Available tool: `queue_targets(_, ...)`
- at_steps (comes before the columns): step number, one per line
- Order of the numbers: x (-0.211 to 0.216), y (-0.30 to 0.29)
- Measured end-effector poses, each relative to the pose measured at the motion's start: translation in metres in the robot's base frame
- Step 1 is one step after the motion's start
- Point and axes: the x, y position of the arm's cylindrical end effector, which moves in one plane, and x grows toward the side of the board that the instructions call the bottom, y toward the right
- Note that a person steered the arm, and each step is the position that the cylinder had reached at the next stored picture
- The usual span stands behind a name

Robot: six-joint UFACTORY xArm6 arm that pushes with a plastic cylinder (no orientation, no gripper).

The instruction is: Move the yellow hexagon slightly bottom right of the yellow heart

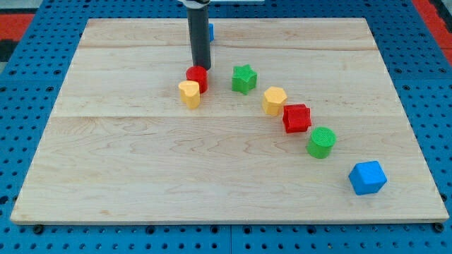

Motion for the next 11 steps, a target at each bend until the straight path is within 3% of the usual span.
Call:
queue_targets(2, -0.018, 0.026)
queue_targets(3, -0.016, 0.090)
queue_targets(5, 0.043, 0.162)
queue_targets(7, 0.092, 0.114)
queue_targets(8, 0.094, 0.069)
queue_targets(10, 0.112, 0.057)
queue_targets(11, 0.086, 0.044)
